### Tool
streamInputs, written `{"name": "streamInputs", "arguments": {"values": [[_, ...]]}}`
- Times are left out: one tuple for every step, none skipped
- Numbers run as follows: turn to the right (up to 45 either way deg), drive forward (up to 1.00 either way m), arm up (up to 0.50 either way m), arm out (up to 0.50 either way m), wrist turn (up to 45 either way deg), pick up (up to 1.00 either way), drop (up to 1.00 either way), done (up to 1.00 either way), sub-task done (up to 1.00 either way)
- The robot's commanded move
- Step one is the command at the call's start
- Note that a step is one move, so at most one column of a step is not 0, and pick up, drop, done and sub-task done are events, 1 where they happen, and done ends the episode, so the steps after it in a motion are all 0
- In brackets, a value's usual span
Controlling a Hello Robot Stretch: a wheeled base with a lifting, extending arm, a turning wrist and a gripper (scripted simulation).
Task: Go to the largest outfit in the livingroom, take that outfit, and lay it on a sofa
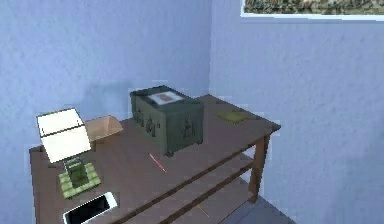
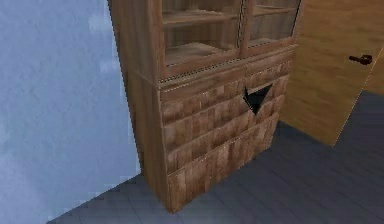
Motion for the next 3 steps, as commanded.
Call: {"name": "streamInputs", "arguments": {"values": [[0.0, 0.30, 0.00, 0.00, 0.0, 0.00, 0.00, 0.00, 0.00], [-45.0, 0.00, 0.00, 0.00, 0.0, 0.00, 0.00, 0.00, 0.00], [-45.0, 0.00, 0.00, 0.00, 0.0, 0.00, 0.00, 0.00, 0.00]]}}
